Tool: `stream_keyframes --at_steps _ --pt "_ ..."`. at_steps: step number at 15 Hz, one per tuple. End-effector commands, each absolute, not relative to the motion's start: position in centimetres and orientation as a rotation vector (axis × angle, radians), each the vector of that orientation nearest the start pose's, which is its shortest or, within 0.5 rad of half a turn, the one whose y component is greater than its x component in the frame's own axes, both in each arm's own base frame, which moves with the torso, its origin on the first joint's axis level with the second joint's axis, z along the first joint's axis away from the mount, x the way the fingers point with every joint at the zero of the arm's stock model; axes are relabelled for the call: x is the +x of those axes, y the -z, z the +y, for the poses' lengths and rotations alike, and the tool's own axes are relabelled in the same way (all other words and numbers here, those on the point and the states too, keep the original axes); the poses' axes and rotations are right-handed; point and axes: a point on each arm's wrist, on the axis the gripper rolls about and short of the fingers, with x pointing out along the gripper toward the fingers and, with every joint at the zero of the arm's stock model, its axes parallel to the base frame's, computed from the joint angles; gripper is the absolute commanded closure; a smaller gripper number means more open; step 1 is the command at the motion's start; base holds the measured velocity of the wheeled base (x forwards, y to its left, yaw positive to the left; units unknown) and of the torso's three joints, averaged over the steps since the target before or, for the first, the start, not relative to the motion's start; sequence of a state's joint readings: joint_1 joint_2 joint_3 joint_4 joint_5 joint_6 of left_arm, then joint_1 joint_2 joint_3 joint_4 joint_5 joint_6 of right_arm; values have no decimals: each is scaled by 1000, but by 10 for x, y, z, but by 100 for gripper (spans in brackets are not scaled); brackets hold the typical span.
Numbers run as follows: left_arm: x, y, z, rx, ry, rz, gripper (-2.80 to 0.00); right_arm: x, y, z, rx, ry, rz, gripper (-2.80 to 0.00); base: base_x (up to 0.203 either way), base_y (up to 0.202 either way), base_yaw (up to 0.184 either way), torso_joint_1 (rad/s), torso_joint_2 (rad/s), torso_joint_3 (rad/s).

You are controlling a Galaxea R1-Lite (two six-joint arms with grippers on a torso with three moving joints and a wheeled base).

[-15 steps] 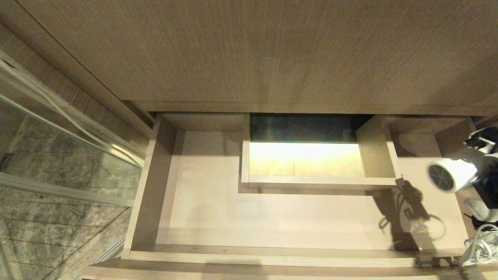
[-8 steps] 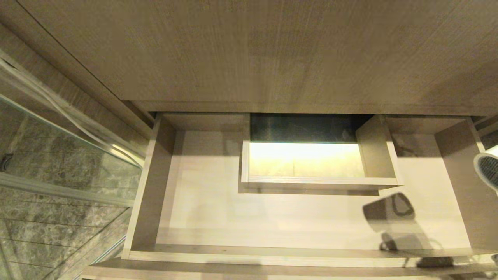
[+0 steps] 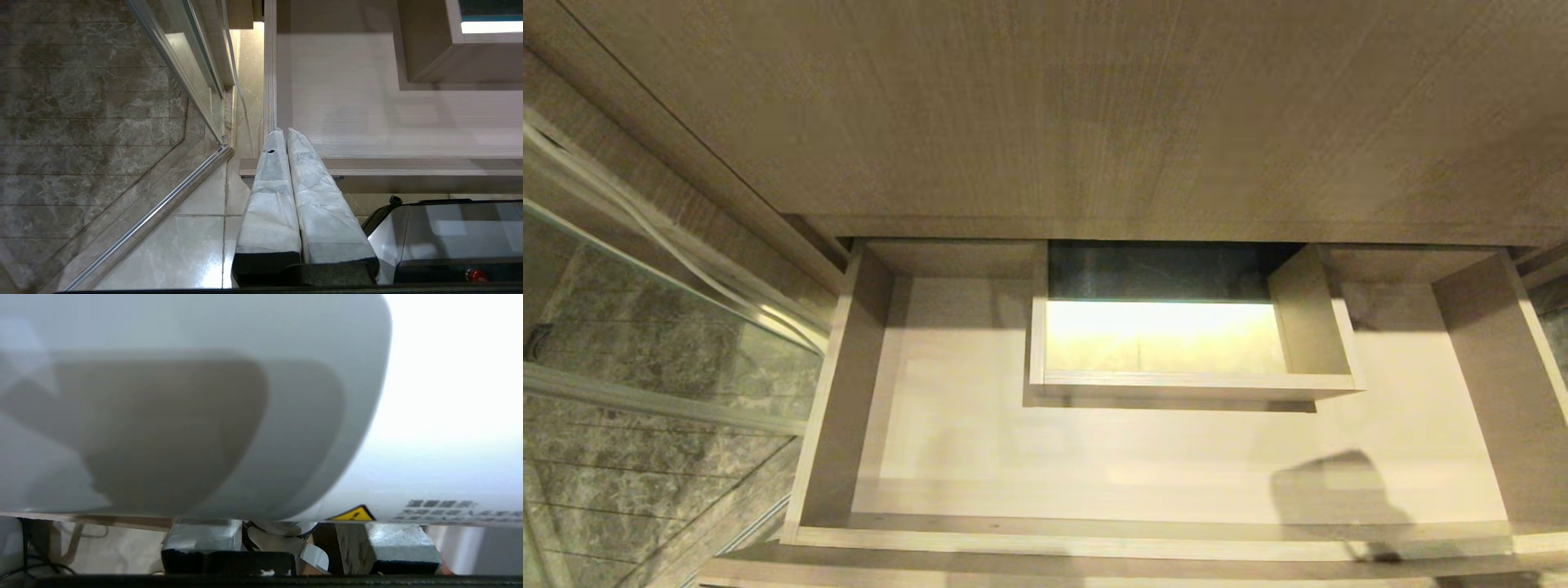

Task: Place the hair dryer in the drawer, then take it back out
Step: Place it on the countertop

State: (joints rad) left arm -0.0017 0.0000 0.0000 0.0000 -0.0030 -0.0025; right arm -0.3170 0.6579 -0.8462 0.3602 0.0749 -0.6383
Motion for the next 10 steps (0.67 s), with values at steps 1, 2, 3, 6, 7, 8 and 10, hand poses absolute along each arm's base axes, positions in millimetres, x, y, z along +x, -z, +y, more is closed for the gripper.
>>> stream_keyframes --at_steps 1,2,3,6,7,8,10 --pt "-23 -76 0 -5 5 -2 0 10 -276 -1 -614 197 192 0 0 0 0 197 -388 -139" --pt "-23 -75 0 -4 5 0 0 9 -277 -1 -615 199 188 0 0 0 0 238 -445 -190" --pt "-23 -75 0 -5 5 0 0 7 -279 -1 -616 203 180 0 0 0 0 245 -455 -203" --pt "-23 -76 0 -4 5 -1 0 2 -279 1 -620 215 163 0 0 0 0 225 -463 -211" --pt "-23 -75 0 -5 5 -1 0 1 -280 1 -622 221 154 0 0 0 0 46 -471 -237" --pt "-23 -76 0 -3 6 -2 0 1 -281 1 -622 223 148 0 0 0 0 66 -498 -217" --pt "-23 -76 0 -3 6 -2 0 -2 -285 3 -626 233 122 0 0 0 0 238 -496 -216"
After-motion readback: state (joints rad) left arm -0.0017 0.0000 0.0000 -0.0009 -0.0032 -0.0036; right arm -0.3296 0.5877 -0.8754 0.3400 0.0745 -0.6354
